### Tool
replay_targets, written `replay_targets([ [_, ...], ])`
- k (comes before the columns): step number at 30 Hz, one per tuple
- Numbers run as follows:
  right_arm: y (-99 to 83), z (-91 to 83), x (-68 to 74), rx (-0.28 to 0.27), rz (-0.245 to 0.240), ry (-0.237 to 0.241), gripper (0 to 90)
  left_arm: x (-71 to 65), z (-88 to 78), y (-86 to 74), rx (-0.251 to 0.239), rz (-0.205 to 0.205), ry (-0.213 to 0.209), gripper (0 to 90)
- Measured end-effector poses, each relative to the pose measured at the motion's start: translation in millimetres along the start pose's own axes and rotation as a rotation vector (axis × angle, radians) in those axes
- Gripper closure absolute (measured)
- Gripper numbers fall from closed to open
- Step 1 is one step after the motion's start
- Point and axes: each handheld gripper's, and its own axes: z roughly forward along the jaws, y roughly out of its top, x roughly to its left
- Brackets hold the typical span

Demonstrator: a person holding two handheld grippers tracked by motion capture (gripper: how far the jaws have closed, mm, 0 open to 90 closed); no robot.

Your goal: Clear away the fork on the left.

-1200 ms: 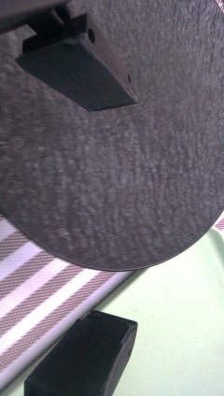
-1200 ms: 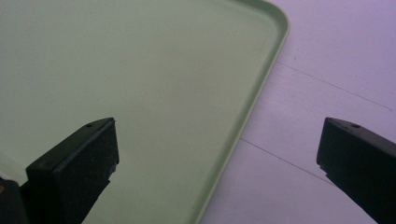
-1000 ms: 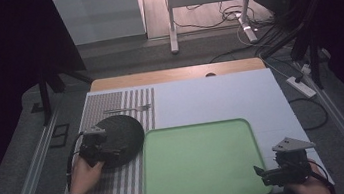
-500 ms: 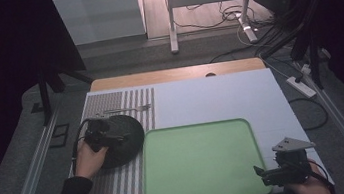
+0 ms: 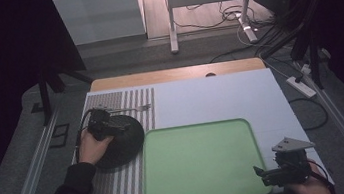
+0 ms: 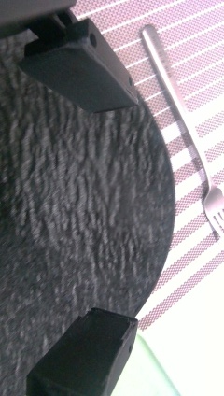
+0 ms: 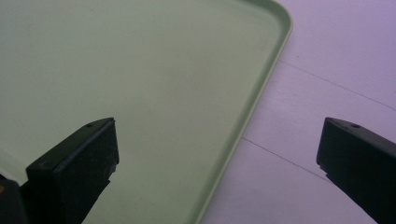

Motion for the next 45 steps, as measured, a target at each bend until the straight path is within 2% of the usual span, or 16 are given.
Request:
replay_targets([
  [5, 0.1, 0.1, -0.1, 0.001, 0.0, 0.001, 0.0, 6.4, 7.4, 8.0, 0.006, 0.014, -0.002, 0.0],
  [14, 0.0, 0.2, -0.1, 0.002, -0.001, 0.004, 0.0, 17.5, 19.9, 23.6, 0.007, 0.007, -0.008, 0.0],
  [17, 0.0, 0.2, -0.2, 0.002, -0.001, 0.005, 0.0, 22.0, 23.0, 28.4, 0.012, 0.006, 0.013, 1.2],
  [20, 0.0, 0.2, -0.1, 0.002, -0.002, 0.006, 0.0, 28.4, 24.5, 32.3, 0.025, -0.001, 0.039, 9.0],
  [21, 0.0, 0.2, -0.1, 0.002, -0.002, 0.007, 0.0, 31.0, 24.3, 33.5, 0.025, -0.003, 0.041, 18.5],
  [22, 0.0, 0.2, -0.1, 0.002, -0.002, 0.007, 0.0, 33.9, 23.8, 34.6, 0.023, -0.006, 0.045, 18.5],
  [26, 0.0, 0.3, -0.2, 0.002, -0.001, 0.007, 0.0, 47.1, 25.2, 40.6, 0.029, -0.044, 0.04, 39.4],
  [29, 0.0, 0.3, -0.2, 0.002, -0.001, 0.007, 0.0, 56.7, 28.7, 45.3, 0.054, -0.053, 0.049, 62.8],
  [30, 0.0, 0.3, -0.3, 0.002, -0.001, 0.008, 0.0, 58.9, 30.5, 46.4, 0.065, -0.05, 0.067, 71.4],
  [31, 0.0, 0.3, -0.4, 0.003, 0.0, 0.009, 0.0, 60.8, 32.0, 47.2, 0.073, -0.049, 0.078, 85.0],
  [33, 0.0, 0.3, -0.6, 0.003, -0.001, 0.009, 0.0, 65.7, 37.2, 48.0, 0.084, -0.055, 0.103, 88.3],
  [36, -0.1, 0.2, -0.7, 0.003, 0.001, 0.01, 0.0, 74.4, 44.0, 49.0, 0.098, -0.076, 0.141, 88.4],
  [38, 0.0, 0.3, -0.8, 0.004, 0.001, 0.011, 0.0, 80.0, 47.7, 49.3, 0.098, -0.09, 0.149, 88.4],
  [41, 0.0, 0.1, -1.0, 0.004, 0.001, 0.011, 0.0, 85.5, 54.3, 48.4, 0.151, -0.076, 0.184, 88.4],
  [43, -0.1, 0.2, -1.3, 0.004, 0.003, 0.013, 0.0, 86.8, 54.2, 45.1, 0.139, -0.104, 0.176, 88.5],
  [45, -0.1, 0.2, -1.3, 0.005, 0.004, 0.013, 0.0, 85.7, 52.5, 44.1, 0.149, -0.107, 0.168, 88.6],
])
